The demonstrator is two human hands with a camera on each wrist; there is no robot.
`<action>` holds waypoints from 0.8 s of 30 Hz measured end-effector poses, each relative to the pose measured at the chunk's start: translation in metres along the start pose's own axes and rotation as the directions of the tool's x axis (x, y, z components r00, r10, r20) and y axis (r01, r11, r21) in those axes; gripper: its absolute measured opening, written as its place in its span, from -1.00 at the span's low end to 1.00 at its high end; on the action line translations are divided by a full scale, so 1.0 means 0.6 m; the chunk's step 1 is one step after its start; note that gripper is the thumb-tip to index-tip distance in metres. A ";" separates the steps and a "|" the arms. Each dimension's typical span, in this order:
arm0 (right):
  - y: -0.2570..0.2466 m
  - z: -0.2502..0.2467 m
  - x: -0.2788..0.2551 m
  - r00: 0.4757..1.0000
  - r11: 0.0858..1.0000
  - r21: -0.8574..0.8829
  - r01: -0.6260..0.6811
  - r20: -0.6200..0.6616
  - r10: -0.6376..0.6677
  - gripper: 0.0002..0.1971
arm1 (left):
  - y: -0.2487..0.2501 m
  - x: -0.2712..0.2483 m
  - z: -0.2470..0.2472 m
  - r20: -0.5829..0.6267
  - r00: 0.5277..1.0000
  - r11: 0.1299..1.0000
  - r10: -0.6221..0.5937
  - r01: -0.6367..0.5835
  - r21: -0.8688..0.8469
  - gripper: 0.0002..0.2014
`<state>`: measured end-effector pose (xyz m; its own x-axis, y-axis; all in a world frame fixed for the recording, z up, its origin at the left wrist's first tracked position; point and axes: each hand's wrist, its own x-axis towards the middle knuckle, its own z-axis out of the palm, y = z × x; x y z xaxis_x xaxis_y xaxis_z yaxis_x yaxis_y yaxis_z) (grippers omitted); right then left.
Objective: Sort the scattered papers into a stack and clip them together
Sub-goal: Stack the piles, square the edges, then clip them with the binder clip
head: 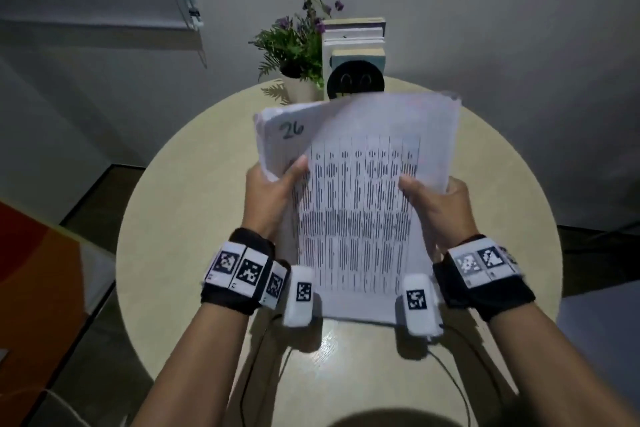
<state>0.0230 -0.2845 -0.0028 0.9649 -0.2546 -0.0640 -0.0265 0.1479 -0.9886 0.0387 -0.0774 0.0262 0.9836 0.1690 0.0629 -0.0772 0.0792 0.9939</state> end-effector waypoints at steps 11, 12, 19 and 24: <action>-0.069 -0.004 -0.022 0.947 0.953 0.094 0.288 0.117 -0.298 -0.68 | 0.067 0.004 -0.011 0.081 0.958 0.953 0.275 -0.260 -0.157 -0.48; -0.066 0.002 -0.022 0.952 0.957 0.100 0.272 0.117 -0.283 -0.66 | 0.064 0.004 -0.010 0.066 0.967 0.955 0.248 -0.232 -0.185 -0.44; -0.102 0.011 -0.020 0.916 0.906 0.174 0.385 0.047 -0.398 -0.62 | 0.095 0.008 -0.012 0.084 0.932 0.918 0.351 -0.326 -0.225 -0.70; -0.040 0.010 -0.030 0.975 0.978 0.042 0.206 0.079 -0.209 -0.57 | 0.022 0.004 -0.016 0.098 0.982 0.982 0.162 -0.150 -0.116 -0.36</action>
<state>0.0076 -0.2777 0.0228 0.9668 -0.2031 0.1549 0.1839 0.1326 -0.9739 0.0386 -0.0663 0.0384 0.9694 0.0821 0.2314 -0.2423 0.1667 0.9558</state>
